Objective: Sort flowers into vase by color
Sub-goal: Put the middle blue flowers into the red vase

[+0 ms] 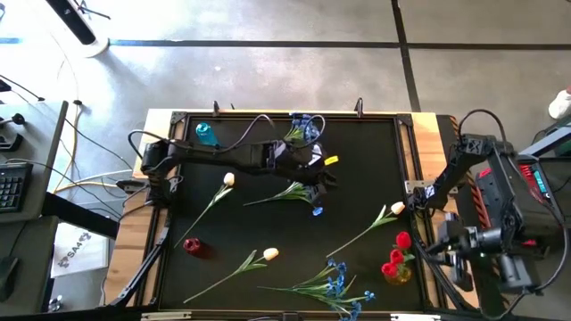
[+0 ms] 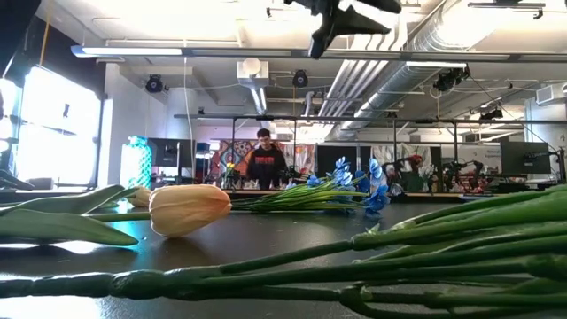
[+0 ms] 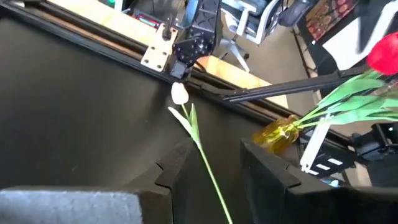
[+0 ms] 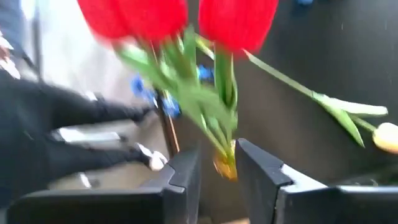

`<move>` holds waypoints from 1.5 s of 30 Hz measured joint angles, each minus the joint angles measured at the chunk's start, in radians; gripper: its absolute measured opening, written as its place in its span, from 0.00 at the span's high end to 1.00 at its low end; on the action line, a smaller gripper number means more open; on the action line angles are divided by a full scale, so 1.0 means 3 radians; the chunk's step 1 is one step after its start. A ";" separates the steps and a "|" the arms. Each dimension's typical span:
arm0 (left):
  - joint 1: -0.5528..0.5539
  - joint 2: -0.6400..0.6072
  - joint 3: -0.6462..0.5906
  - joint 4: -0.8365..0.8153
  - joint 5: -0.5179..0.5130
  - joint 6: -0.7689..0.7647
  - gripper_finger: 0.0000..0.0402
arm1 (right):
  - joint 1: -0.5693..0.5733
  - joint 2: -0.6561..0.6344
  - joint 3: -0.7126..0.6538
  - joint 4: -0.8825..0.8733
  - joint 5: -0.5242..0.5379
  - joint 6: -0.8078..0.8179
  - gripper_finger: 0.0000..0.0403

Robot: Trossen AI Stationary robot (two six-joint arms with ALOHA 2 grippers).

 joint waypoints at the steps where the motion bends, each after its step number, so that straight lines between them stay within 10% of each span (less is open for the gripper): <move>1: -0.0005 0.0012 0.0000 -0.0024 0.0001 0.0001 0.71 | -0.0010 -0.0048 0.0000 0.0000 0.0111 0.0033 0.79; 22: 0.0110 0.0023 -0.0001 -0.1677 -0.0146 0.0083 0.71 | -0.0137 -0.0925 0.0004 0.0003 0.2289 -0.0175 0.82; 33: 0.0424 0.0022 -0.0001 -0.2039 0.0095 0.0419 0.71 | -0.0934 -0.0983 0.0004 0.0109 0.2204 -0.0639 0.67; 45: 0.0432 0.0037 -0.0215 -0.2019 0.0102 0.0769 0.71 | -0.2248 -0.0741 0.0004 0.0692 0.1367 -0.1706 0.53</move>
